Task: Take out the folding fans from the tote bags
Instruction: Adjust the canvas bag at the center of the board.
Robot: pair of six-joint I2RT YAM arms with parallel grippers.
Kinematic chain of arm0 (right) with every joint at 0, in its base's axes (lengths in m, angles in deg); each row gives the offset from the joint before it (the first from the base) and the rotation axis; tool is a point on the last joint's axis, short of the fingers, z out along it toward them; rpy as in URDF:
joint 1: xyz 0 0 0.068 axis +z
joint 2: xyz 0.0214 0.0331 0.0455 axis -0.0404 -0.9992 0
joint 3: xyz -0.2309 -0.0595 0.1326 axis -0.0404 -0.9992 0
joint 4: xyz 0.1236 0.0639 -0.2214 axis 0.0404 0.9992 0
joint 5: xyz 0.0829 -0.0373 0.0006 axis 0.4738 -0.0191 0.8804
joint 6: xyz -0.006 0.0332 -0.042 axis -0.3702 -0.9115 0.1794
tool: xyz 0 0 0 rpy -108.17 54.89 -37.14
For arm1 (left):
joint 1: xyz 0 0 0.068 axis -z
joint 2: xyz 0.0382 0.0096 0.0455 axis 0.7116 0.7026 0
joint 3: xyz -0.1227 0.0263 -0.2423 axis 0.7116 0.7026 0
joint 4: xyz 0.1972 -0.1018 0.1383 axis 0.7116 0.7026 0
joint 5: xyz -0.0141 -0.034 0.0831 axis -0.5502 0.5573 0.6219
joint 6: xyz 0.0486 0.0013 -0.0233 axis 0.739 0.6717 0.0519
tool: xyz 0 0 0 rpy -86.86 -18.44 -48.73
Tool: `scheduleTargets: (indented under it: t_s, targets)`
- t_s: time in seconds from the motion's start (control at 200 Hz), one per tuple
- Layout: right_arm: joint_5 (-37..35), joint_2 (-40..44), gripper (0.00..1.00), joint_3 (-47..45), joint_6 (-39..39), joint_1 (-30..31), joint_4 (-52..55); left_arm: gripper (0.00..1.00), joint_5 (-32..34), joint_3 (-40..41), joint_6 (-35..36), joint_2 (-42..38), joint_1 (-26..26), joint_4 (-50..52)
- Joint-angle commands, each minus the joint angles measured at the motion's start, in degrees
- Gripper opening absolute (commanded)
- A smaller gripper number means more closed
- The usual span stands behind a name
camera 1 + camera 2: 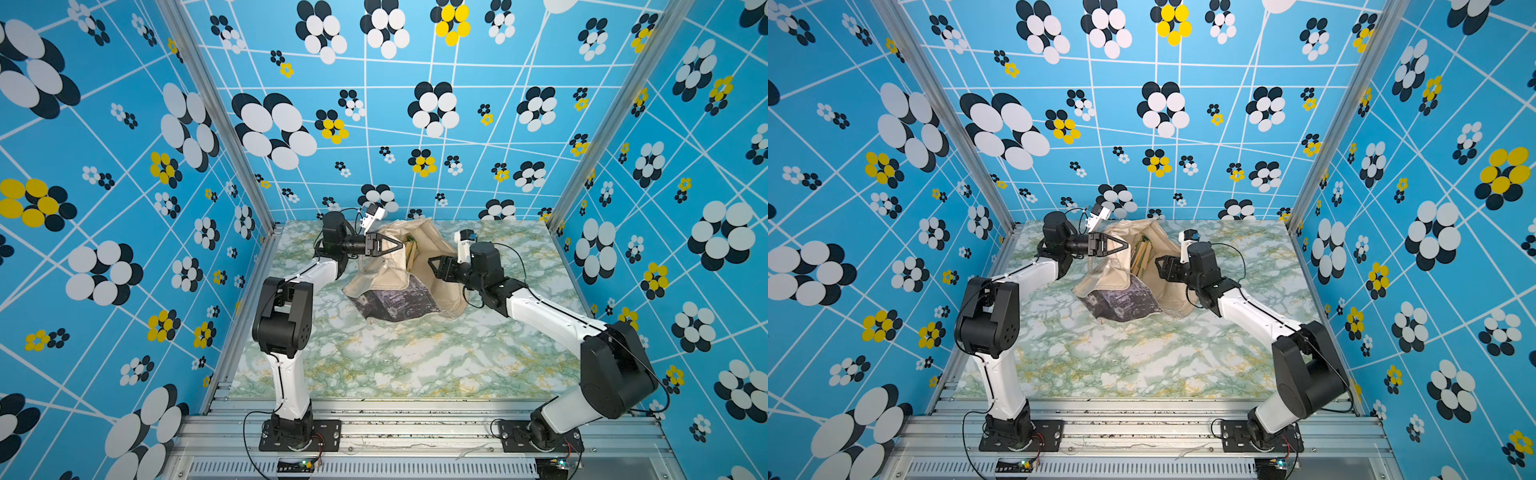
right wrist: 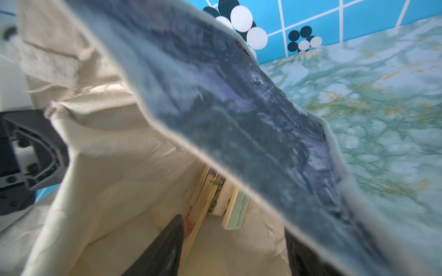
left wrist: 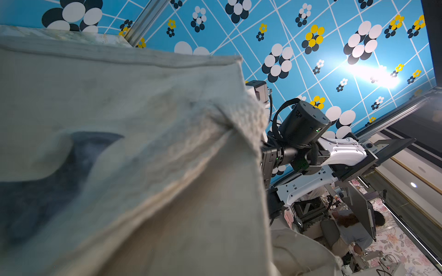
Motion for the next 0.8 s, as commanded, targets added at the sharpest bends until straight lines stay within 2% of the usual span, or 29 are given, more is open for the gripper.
scheduleTargets:
  t_s: [0.0,0.1,0.18,0.225,0.265,0.365,0.405,0.44,0.5,0.625,0.795]
  targets:
    - [-6.37,-3.64,0.68,3.23,2.77,6.42,2.81,0.0,-0.22,-0.38,2.32,-1.27,0.26,-3.12]
    - [-10.16,-6.4,0.69,4.25,5.18,12.53,5.42,0.0,0.9,-2.64,4.32,-0.47,0.33,1.31]
    - [-12.12,-8.15,0.69,4.58,6.42,16.35,6.94,0.0,1.35,-6.67,11.05,0.07,0.4,11.74]
    - [-12.26,-8.93,0.69,4.89,7.37,18.16,7.93,0.0,1.52,-11.4,19.1,0.73,0.48,24.54]
    - [-12.76,-9.62,0.7,5.15,7.75,19.56,8.58,0.0,2.4,-17.0,29.12,1.48,0.67,39.22]
    - [-14.11,-10.52,0.71,5.0,8.34,21.22,9.52,0.0,11.23,-35.49,57.89,5.41,2.46,79.72]
    - [-15.99,-9.99,0.72,4.6,8.23,21.22,9.86,0.0,12.74,-42.96,64.58,8.2,3.17,90.4]
    - [-17.81,-9.1,0.72,3.79,8.72,21.23,9.52,0.0,12.31,-47.85,67.28,10.27,3.41,96.19]
    - [-19.52,-6.96,0.74,2.04,10.77,21.2,8.12,0.0,10.19,-51.24,67.59,12.21,3.4,98.27]
    - [-18.97,-4.05,0.76,1.48,13.98,20.7,8.66,0.0,11.22,-51.52,64.0,13.17,3.48,93.18]
    - [-16.47,-2.96,0.78,2.44,14.28,19.53,11.15,0.0,8.76,-54.09,59.93,13.68,3.48,85.37]
